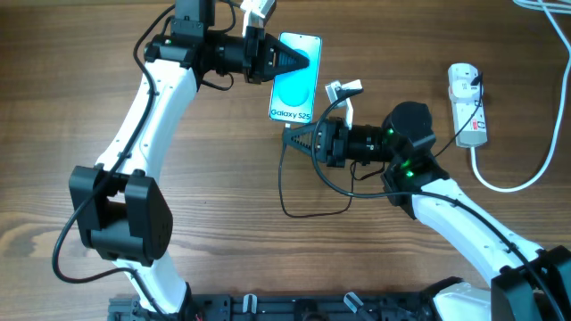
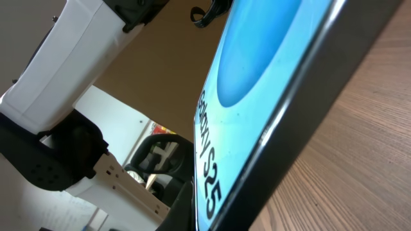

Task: Plug charger to phone and switch on socket

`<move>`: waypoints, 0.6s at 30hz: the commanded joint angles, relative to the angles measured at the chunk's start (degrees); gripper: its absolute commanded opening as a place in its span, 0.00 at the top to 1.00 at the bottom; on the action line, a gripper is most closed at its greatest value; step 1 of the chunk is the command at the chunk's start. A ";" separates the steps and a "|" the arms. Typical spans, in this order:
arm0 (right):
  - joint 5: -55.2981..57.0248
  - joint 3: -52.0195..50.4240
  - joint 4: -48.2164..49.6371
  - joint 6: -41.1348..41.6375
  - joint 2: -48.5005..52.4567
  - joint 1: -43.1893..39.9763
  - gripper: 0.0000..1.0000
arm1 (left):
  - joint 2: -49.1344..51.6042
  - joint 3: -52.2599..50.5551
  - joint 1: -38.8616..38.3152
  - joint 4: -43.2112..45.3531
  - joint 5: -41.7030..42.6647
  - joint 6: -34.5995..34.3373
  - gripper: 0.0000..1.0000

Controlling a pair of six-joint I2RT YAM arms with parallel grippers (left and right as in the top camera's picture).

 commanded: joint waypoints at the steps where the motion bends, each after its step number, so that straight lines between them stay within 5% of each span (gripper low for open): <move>1: 0.66 -0.17 0.39 0.15 0.44 -0.39 0.95 | -1.29 1.09 -0.68 0.00 1.86 1.38 0.96; 18: 0.15 -0.17 0.63 0.63 0.44 -2.29 0.95 | -1.29 1.09 -0.68 -0.02 1.84 2.89 0.96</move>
